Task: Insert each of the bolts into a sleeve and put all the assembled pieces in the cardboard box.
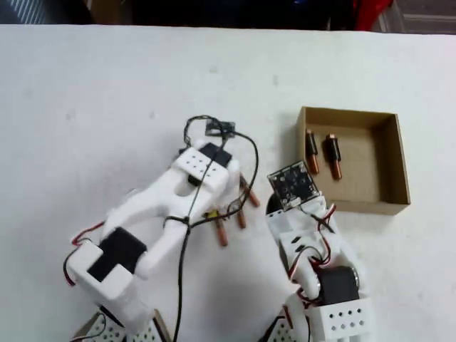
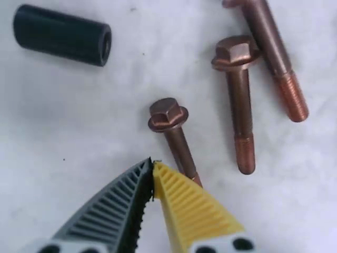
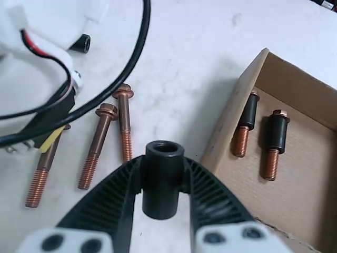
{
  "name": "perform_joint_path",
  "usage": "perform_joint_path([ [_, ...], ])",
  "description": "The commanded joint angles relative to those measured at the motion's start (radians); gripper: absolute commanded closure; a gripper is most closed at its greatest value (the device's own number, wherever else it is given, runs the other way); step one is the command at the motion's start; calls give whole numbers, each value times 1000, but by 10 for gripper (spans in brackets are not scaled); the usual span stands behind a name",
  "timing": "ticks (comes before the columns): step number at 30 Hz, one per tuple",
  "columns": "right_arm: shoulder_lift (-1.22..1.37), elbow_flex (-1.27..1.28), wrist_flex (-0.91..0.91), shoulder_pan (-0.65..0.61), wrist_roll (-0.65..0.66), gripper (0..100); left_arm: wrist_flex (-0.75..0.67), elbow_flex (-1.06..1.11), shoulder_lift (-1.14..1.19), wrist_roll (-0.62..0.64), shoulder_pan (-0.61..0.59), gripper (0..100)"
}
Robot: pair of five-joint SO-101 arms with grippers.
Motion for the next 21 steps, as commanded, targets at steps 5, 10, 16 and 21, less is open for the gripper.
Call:
perform_joint_path([
  [5,-8,-8,-25,15,-2,981,-32,-72,2,104,16,844],
  [10,-8,-8,-25,15,-2,981,-38,-64,4,112,15,790],
  [16,-8,-8,-25,15,0,981,-61,-61,5,112,12,790],
  [21,-8,-8,-25,15,0,981,-75,-72,54,114,7,790],
])
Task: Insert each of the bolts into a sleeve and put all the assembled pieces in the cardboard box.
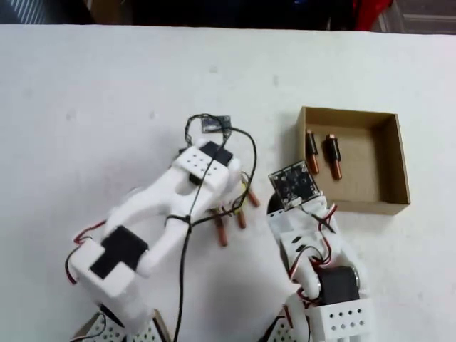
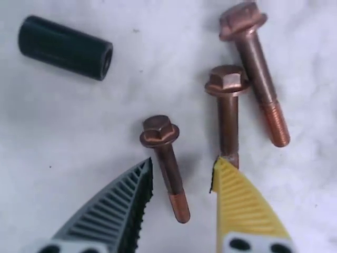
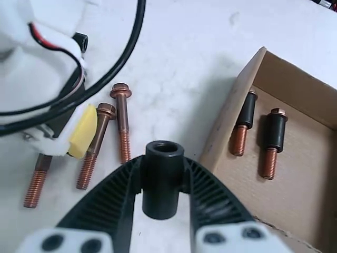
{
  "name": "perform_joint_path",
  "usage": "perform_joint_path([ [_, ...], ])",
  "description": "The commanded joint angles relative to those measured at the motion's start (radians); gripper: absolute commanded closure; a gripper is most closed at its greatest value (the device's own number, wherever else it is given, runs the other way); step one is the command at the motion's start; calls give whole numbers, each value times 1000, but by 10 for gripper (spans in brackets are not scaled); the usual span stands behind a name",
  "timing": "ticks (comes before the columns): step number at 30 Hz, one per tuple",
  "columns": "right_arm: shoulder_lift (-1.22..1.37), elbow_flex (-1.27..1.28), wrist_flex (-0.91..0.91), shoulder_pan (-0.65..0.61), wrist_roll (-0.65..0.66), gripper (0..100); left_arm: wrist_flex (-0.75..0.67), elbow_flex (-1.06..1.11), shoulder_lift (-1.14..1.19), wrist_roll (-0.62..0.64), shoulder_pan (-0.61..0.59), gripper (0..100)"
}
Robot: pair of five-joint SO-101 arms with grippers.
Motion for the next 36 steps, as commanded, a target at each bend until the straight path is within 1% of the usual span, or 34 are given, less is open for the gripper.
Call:
perform_joint_path([
  [1,-8,-8,-25,7,0,981,-31,-55,56,12,7,790],
  [4,-8,-8,-25,7,0,981,-78,-55,107,12,-19,790],
  [8,-8,-8,-24,7,0,981,-106,-55,113,12,-68,790],
  [14,-8,-8,-24,7,0,981,-115,-55,114,12,-79,797],
  [16,-8,-8,-24,7,0,981,-137,-55,120,12,-81,845],
  [19,-8,-8,-24,7,0,981,-155,-55,122,12,-99,969],
  [20,-8,-8,-24,7,0,981,-155,-55,122,12,-110,986],
  [23,-8,-8,-24,7,0,981,-155,-55,122,12,-134,932],
  [26,-8,-8,-24,7,2,981,-155,-55,122,8,-140,903],
  [34,-8,-8,-22,7,2,981,-144,-46,117,5,-131,902],
  [36,-8,-8,-22,7,2,981,-106,-54,117,2,-131,902],
])
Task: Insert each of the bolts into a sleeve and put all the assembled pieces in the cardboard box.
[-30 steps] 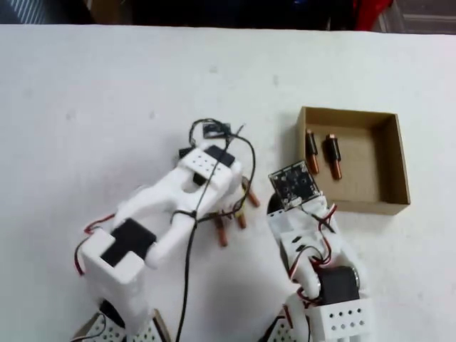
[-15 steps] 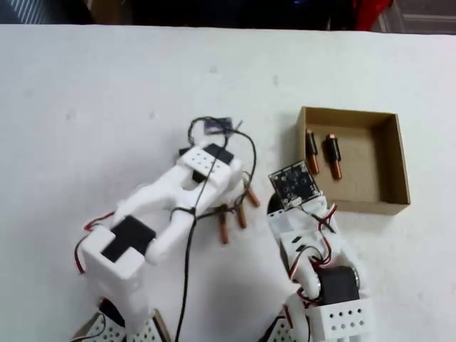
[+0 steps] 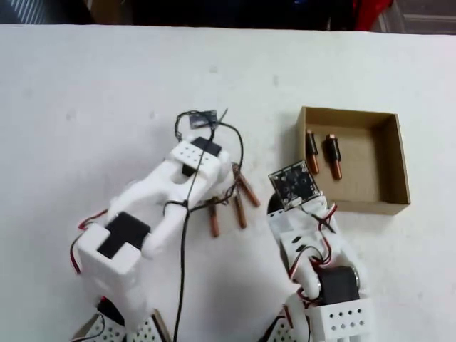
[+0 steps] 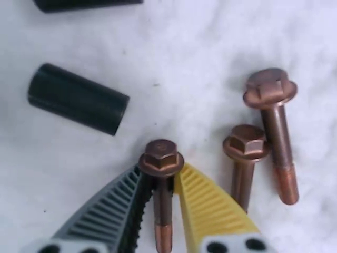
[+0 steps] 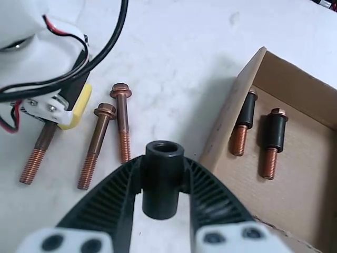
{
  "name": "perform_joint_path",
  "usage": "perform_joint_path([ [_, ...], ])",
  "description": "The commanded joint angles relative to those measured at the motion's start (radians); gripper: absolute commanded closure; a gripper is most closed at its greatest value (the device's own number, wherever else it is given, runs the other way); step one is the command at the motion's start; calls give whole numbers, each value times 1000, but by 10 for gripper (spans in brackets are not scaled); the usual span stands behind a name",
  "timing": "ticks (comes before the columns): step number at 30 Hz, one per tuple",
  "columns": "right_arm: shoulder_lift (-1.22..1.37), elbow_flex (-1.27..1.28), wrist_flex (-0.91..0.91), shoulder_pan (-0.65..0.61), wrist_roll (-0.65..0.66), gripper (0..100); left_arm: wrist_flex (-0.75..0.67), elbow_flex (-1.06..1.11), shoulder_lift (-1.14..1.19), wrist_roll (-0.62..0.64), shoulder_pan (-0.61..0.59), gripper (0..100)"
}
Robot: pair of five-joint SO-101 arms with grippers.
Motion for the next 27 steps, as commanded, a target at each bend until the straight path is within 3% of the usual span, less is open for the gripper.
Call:
perform_joint_path([
  [1,-8,-8,-22,7,2,981,44,-28,-5,-6,-28,902],
  [6,-8,-8,-22,7,2,981,81,-28,-8,-172,-28,904],
  [12,-8,-8,-22,7,2,981,157,-106,-10,-327,-27,976],
  [18,-8,-8,-22,7,2,981,371,-229,-5,-339,25,976],
  [27,-8,5,-25,-2,2,981,497,-324,-13,-341,28,976],
])
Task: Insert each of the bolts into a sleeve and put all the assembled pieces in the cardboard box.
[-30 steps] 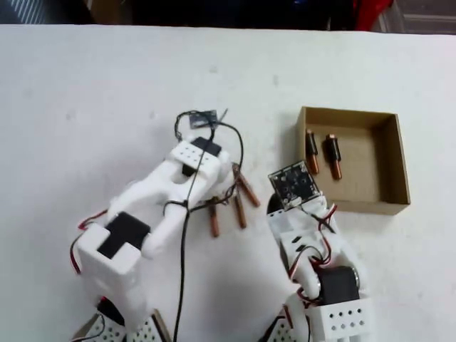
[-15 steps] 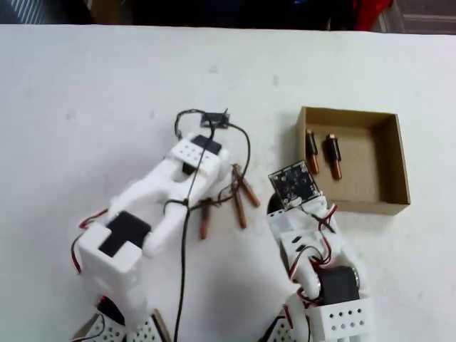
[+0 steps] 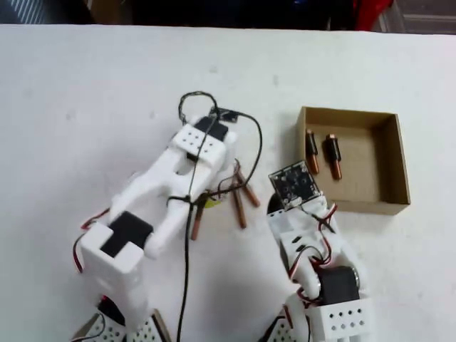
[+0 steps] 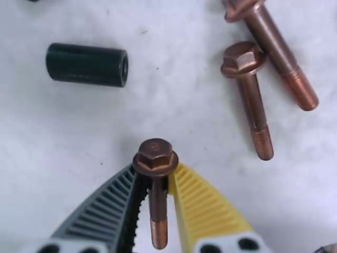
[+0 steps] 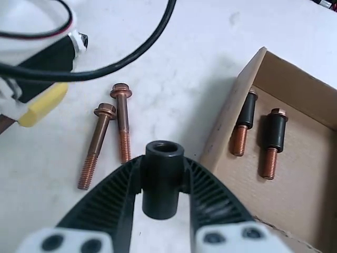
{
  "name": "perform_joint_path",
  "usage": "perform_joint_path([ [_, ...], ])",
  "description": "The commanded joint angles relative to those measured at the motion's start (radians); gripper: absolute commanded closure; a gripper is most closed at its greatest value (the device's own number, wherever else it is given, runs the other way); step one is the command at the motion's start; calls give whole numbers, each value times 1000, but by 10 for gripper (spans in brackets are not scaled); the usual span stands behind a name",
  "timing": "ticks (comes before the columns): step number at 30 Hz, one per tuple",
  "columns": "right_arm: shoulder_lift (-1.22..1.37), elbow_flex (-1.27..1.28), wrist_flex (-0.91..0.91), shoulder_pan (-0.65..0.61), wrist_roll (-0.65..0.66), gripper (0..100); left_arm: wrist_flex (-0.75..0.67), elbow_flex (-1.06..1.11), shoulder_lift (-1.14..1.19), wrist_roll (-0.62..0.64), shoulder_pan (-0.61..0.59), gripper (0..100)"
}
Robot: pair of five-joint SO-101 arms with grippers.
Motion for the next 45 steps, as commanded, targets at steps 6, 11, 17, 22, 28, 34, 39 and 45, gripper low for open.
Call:
perform_joint_path([
  [6,-8,75,-113,-79,2,981,147,-137,-127,-12,12,977],
  [11,-8,89,-150,-88,-5,981,184,-133,-245,-12,-31,977],
  [17,-8,91,-183,-90,-8,981,229,-133,-308,-66,-108,977],
  [22,-8,112,-246,-157,-8,981,236,-132,-348,-78,-162,977],
  [28,-8,195,-414,-231,-2,982,216,11,-456,-123,-174,977],
  [34,-8,199,-440,-283,-8,982,110,178,-645,-129,-216,977],
  [39,-8,199,-521,-346,-9,982,11,293,-783,-129,-217,977],
  [45,-4,199,-599,-363,-140,982,-54,376,-940,-129,-219,977],
])
